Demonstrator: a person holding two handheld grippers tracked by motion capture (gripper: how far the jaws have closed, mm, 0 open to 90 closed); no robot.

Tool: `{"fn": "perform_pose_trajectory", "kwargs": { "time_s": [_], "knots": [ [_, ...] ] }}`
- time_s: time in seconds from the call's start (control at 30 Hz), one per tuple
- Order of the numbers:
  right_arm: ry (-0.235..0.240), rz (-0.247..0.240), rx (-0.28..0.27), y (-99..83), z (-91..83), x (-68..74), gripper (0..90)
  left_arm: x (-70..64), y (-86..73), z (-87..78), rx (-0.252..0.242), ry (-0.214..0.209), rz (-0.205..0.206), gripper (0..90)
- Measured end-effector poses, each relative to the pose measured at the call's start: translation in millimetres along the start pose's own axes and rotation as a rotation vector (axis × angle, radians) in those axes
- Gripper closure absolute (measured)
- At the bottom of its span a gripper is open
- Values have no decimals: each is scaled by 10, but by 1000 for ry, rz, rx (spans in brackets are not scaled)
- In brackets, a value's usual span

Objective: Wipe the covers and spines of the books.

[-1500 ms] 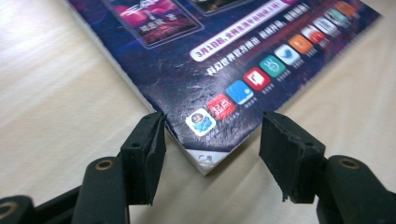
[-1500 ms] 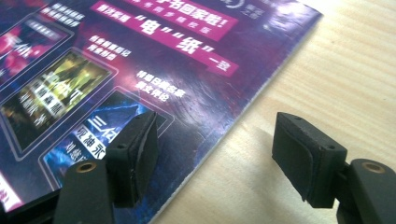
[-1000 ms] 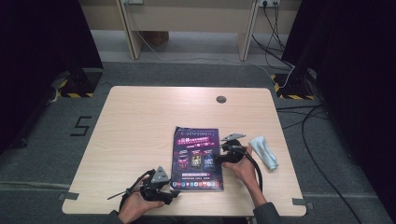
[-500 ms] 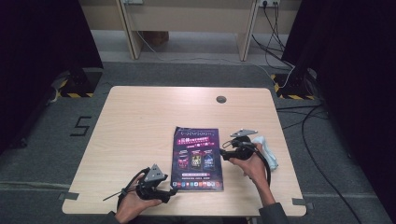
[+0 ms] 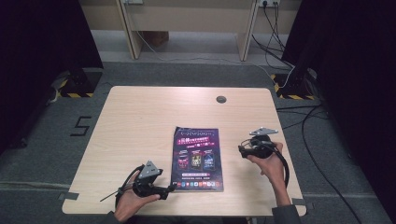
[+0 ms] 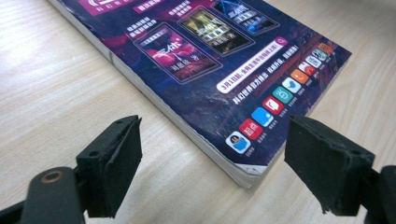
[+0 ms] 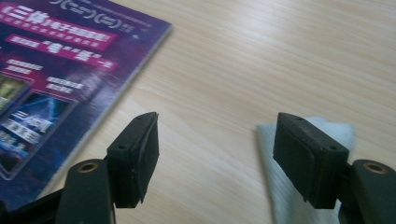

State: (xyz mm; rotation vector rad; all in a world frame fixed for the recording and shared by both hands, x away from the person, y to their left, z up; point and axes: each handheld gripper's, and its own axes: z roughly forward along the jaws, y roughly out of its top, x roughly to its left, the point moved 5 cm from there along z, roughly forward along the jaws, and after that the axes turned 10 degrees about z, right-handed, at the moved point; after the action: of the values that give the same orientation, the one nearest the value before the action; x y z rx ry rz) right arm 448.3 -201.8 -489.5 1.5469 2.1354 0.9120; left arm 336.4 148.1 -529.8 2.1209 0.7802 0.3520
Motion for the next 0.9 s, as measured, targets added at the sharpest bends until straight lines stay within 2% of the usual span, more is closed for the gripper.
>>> {"fn": "perform_pose_trajectory", "kwargs": {
  "time_s": [0.07, 0.17, 0.3, 0.43, 0.63, 0.9],
  "knots": [
    [-15, 8, 0, -19, -35, -69, 336, 10, 3, -1, -12, 3, -6, 178],
    [-25, 22, 1, -49, -73, -164, 361, 28, -1, -2, -4, 12, -9, 178],
    [-56, 17, 4, -78, -125, -279, 393, 49, -10, 4, -5, 16, -21, 179],
    [-79, 38, 7, -107, -171, -389, 420, 63, -15, 0, -1, 20, -25, 179],
    [-128, 64, 34, -196, -137, -585, 449, 69, -15, 14, -1, 20, -30, 180],
    [-142, 63, 68, -262, -46, -649, 506, 81, 12, 108, -10, 19, -40, 206]
  ]
}}
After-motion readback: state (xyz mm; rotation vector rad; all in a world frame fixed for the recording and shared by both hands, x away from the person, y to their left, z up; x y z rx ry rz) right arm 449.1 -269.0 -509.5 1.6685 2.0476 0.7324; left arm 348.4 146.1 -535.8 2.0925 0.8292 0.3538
